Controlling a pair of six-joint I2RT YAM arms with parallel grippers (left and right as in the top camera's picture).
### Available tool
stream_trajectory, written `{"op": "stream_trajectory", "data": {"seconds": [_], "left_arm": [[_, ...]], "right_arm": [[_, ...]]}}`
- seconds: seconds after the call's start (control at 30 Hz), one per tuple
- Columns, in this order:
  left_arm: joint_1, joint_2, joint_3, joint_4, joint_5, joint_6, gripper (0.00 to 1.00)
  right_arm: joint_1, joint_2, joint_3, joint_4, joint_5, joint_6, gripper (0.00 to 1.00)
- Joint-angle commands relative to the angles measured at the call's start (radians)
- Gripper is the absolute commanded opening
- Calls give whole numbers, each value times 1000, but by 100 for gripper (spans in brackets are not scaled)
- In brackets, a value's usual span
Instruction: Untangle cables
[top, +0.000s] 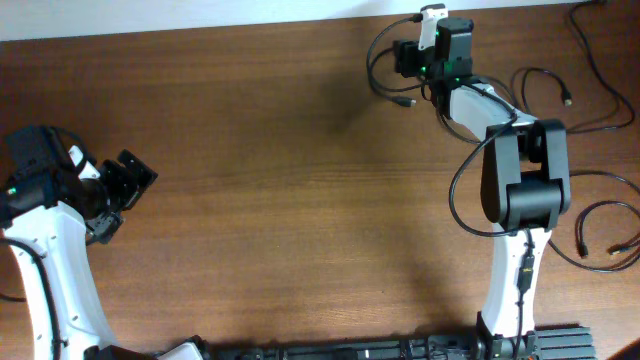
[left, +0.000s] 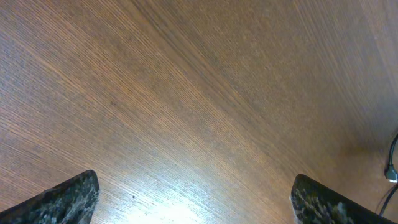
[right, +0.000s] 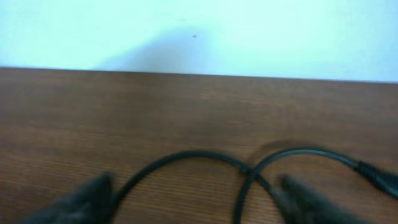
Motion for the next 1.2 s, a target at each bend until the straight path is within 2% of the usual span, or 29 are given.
{"op": "stream_trajectory", "data": {"seconds": [0.0, 0.03, 0.1, 0.2, 0.33, 0.4, 0.5, 0.57, 0.63, 0.73, 0.9, 1.0, 1.17], "left_arm": [[3, -13, 18, 0, -3, -9, 99], [3, -13, 18, 0, -3, -9, 99], [3, -13, 18, 0, -3, -9, 99], [3, -13, 18, 0, -3, -9, 99], [3, -13, 18, 0, -3, -9, 99], [3, -13, 18, 0, -3, -9, 99], [3, -13, 18, 0, -3, -9, 99], [3, -13, 18, 0, -3, -9, 99], [3, -13, 18, 0, -3, -9, 99], [3, -13, 18, 0, -3, -9, 99], [3, -13, 18, 0, -3, -9, 99], [3, -13, 18, 0, -3, -9, 99], [3, -13, 18, 0, -3, -9, 99]], "right_arm": [[-16, -80, 13, -22, 14, 7, 99], [-14, -129, 13, -22, 14, 6, 99], [-14, -272, 14, -57, 14, -103, 99], [-18, -493, 13, -289, 17, -228, 99], [-24, -735, 13, -600, 18, -237, 99], [-21, -869, -16, -663, 18, -237, 99], [-22, -1055, -153, -665, 18, -237, 99], [-22, -1206, -304, -620, 7, -233, 99], [-22, -1341, -455, -511, -21, -229, 99], [-23, -1471, -587, -358, -20, -229, 99], [-22, -1491, -606, -108, -20, -229, 99], [-23, -1523, -606, -157, -20, -229, 99], [-77, -1699, -613, -194, -47, -228, 99]]}}
